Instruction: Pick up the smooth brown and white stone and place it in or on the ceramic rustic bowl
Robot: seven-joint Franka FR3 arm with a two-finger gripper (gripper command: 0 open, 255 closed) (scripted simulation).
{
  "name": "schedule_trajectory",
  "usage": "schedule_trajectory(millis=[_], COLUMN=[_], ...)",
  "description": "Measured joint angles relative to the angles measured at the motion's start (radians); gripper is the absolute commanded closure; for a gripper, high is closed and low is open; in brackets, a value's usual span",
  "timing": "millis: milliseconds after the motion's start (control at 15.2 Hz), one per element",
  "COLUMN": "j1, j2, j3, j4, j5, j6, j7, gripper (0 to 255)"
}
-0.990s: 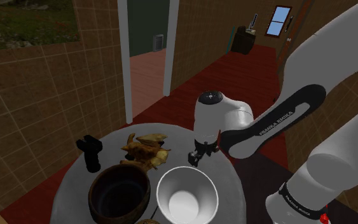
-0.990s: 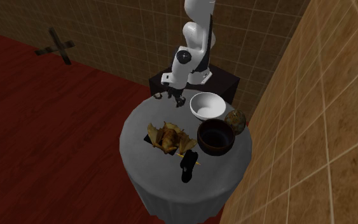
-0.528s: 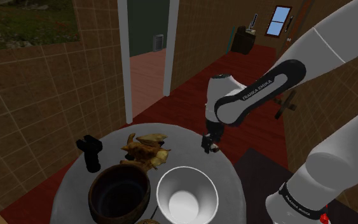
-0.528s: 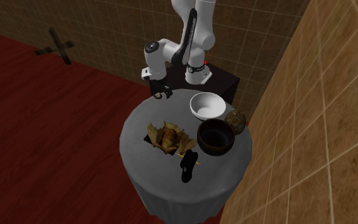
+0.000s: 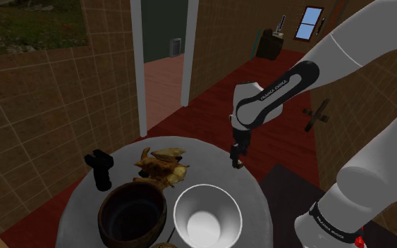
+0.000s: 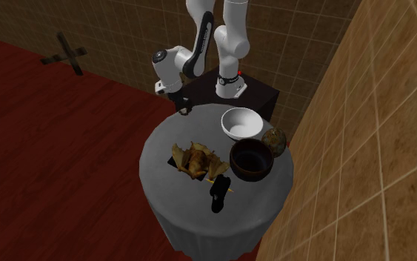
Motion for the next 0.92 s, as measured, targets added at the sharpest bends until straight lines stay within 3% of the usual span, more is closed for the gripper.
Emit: schedule_trajectory(millis=[594,660,924], j1=[0.0,0.0,-0.001], j2=[0.044,0.044,0.043], j3=[0.001,0.001,0.0], j4=[-0.017,-0.017,-0.016], j5=[-0.013,-0.013,-0.014], j6=[0.059,0.059,0.059], j7=[0.01,0.011,0.01], gripper=[0,255,255])
